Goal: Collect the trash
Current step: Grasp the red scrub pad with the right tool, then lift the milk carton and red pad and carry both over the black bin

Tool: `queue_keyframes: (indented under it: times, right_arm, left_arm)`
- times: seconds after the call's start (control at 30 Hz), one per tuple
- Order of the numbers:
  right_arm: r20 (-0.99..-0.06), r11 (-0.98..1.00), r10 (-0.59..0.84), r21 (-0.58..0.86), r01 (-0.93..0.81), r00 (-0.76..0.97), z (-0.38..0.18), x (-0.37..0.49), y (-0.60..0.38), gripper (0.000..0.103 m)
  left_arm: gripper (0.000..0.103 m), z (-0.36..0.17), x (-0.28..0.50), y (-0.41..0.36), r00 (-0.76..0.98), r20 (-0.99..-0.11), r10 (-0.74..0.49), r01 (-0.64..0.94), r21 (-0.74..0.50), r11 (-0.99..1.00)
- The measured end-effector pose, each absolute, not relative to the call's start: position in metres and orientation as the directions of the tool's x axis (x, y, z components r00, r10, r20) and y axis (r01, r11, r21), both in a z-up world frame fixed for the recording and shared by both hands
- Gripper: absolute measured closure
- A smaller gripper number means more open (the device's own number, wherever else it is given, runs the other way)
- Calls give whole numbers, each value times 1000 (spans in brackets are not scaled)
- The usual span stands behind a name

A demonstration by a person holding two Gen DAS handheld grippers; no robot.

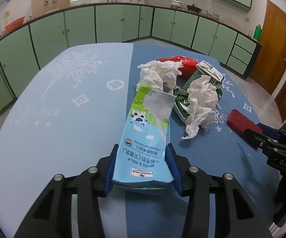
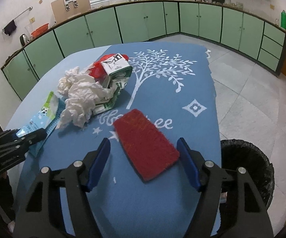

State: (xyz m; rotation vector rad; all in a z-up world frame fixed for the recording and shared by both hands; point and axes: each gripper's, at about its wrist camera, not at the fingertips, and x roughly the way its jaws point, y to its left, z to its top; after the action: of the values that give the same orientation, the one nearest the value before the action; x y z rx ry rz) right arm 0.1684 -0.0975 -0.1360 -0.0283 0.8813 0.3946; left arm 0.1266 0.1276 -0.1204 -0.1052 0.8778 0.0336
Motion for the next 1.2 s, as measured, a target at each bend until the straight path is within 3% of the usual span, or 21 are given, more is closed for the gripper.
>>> queue_keyframes:
  times: [0.2,0.33,0.4,0.47,0.57,1.2]
  right_arm:
    - [-760,923,334,142,-359,558,-135,165,-99,35]
    - [-766,927,323,140,-347,556,-140,173,-101,38]
    - [-772,928,315,129,-349,552,-141,177,-100,50]
    - [-774,926,311,116,-360,552,-141,177,-98,52]
    - [-771,920,309,92,-382,557,-139,172,-97,53]
    - [-657,918,356,112,-381,664,-74,138,-108,54]
  left_arm:
    - [41,-123,133,126,630,-777,-15,-82,-85,993]
    - [37,-126,139,123,626,-780,-9,-82,-77,994]
    - [41,-127,141,122,628,-778,-9,-82,-77,994]
    - [52,-126,142,121,631,-776,-5,-85,-76,993]
    - [60,-124,139,122,642,-767,-7,-87,-83,993]
    - [60,-74,106,105,742,-670,-29,-48,-96,994]
